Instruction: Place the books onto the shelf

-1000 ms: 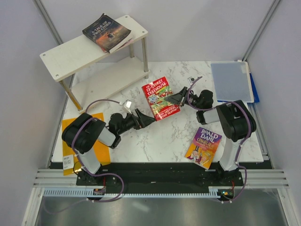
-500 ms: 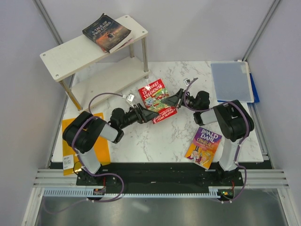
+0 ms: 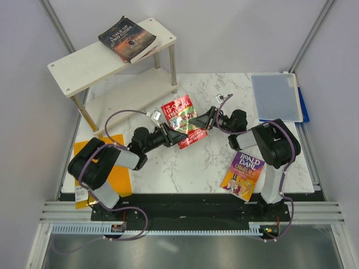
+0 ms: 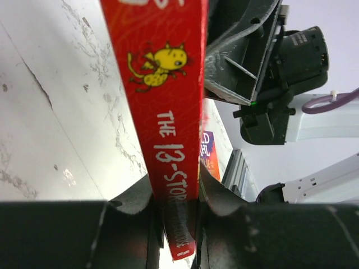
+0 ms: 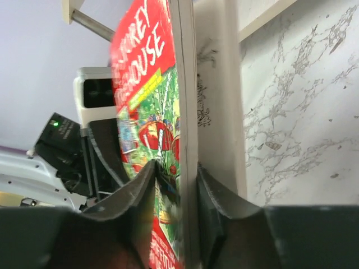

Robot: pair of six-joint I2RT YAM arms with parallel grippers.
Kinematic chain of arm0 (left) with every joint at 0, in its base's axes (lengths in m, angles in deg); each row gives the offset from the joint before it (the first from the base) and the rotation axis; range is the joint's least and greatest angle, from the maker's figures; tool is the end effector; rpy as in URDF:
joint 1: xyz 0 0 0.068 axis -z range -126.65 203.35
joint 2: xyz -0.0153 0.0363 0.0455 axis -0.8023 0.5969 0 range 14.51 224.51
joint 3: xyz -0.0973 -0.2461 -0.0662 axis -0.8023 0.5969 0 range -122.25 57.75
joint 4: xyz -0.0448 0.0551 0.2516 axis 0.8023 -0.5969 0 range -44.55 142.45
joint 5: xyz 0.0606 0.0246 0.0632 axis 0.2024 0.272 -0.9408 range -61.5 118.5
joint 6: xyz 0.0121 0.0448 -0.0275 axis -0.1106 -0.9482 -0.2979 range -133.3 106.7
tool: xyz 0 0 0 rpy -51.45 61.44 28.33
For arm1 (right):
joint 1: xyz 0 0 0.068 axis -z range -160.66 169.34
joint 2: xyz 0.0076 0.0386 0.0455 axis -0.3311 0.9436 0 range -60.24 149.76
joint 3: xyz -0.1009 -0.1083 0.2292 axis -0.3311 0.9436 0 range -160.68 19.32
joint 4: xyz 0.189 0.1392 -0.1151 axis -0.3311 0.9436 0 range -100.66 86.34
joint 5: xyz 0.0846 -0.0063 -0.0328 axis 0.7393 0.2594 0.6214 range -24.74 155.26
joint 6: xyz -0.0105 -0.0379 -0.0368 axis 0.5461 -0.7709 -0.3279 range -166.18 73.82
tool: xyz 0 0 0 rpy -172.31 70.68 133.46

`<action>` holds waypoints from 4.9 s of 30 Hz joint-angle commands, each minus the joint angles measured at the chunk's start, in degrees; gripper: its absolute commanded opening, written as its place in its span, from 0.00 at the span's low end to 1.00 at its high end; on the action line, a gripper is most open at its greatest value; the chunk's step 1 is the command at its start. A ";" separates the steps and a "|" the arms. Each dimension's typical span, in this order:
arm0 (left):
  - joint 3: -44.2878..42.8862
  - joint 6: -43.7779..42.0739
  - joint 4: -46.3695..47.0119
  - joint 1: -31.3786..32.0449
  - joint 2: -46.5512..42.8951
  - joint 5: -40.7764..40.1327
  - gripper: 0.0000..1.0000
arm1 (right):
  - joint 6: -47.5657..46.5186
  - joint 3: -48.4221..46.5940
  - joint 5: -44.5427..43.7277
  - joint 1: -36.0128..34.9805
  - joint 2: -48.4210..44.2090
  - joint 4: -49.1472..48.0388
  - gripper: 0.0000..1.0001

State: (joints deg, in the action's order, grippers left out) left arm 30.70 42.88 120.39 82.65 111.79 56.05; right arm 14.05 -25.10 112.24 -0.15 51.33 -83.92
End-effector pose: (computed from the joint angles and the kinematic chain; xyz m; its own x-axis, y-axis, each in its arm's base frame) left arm 0.2521 -0.1603 0.1609 -0.7146 -0.4437 -0.5408 0.4370 0.3206 -0.8404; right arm 0.3356 0.1462 0.1671 -0.7426 0.3655 -0.5612 -0.5403 0.1681 0.8245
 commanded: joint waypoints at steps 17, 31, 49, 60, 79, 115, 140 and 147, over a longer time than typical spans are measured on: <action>-38.99 -26.74 -64.23 -7.84 -36.64 -2.95 0.02 | -21.29 3.20 -9.80 -0.29 -8.04 24.12 0.98; -75.95 -3.73 -81.49 -40.18 -16.42 22.01 0.02 | -22.78 2.76 -10.15 -2.58 -7.15 27.11 0.98; -76.75 2.00 -85.78 -56.98 -4.55 38.01 0.02 | -22.08 1.36 -9.36 -3.10 -4.87 27.55 0.98; -76.14 0.42 -87.63 -56.98 -0.95 38.19 0.02 | -22.35 0.92 -9.54 -3.19 -4.34 28.25 0.98; -76.84 0.86 -87.98 -56.63 1.43 38.89 0.29 | -22.08 0.57 -9.72 -3.28 -3.81 28.43 0.98; -80.00 -2.04 -88.77 -55.76 5.38 43.46 0.02 | -21.91 0.65 -9.36 -3.28 -3.99 28.17 0.98; -98.54 -25.76 -121.63 -56.11 9.34 26.43 0.82 | -20.85 0.74 -8.75 -3.28 -3.73 26.94 0.98; -101.97 -32.96 -128.93 -54.97 6.88 10.43 0.82 | -19.80 0.74 -8.22 -3.28 -2.94 25.62 0.98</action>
State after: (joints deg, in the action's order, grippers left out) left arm -68.77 19.10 0.96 26.87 120.27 79.33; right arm -6.50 -22.87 102.89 -3.08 47.33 -54.93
